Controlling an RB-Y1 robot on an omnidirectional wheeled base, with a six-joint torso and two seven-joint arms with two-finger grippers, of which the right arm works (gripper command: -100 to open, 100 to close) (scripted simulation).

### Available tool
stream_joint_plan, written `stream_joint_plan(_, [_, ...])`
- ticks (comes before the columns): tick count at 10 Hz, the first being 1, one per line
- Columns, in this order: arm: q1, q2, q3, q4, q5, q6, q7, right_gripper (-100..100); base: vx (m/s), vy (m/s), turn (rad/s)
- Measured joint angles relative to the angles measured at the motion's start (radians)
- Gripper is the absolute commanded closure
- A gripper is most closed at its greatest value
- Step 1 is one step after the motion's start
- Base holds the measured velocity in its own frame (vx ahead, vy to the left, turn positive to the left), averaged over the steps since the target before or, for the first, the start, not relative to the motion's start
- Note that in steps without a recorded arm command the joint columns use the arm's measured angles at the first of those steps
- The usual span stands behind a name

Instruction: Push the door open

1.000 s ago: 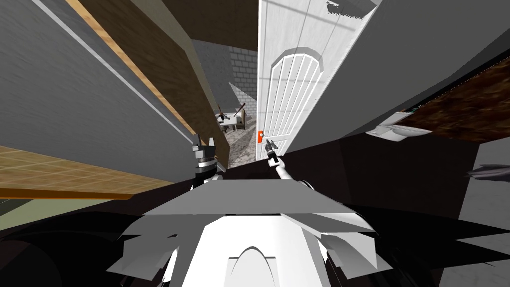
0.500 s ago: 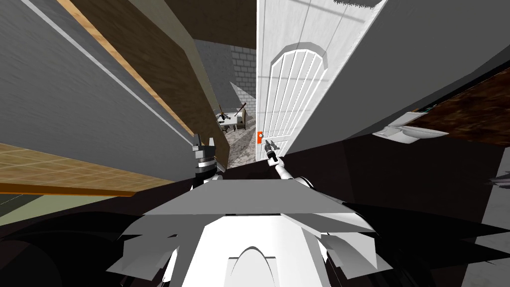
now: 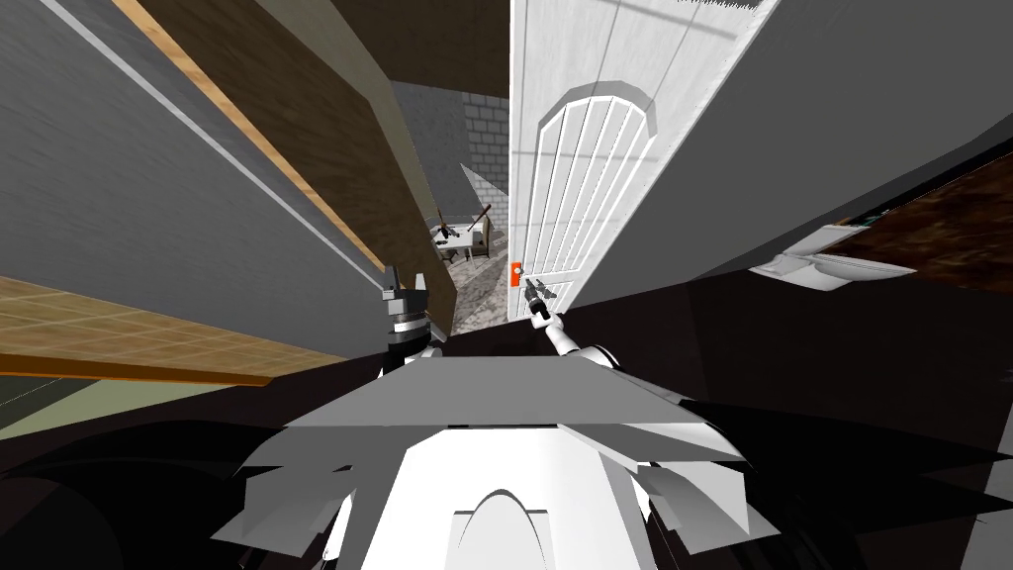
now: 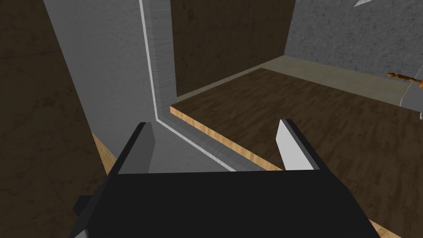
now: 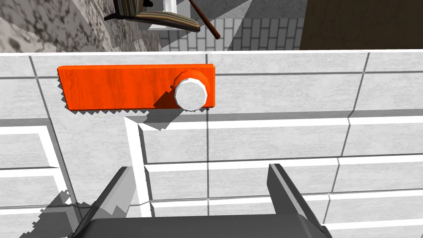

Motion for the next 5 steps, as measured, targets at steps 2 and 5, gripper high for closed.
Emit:
stream_joint_plan(2, [-0.029,0.000,0.001,0.052,-0.002,-0.005,-0.004,-100,0.034,-0.042,0.037])
stream_joint_plan(5, [-0.032,-0.001,-0.002,0.060,-0.003,-0.008,-0.003,-100,0.158,0.023,0.021])
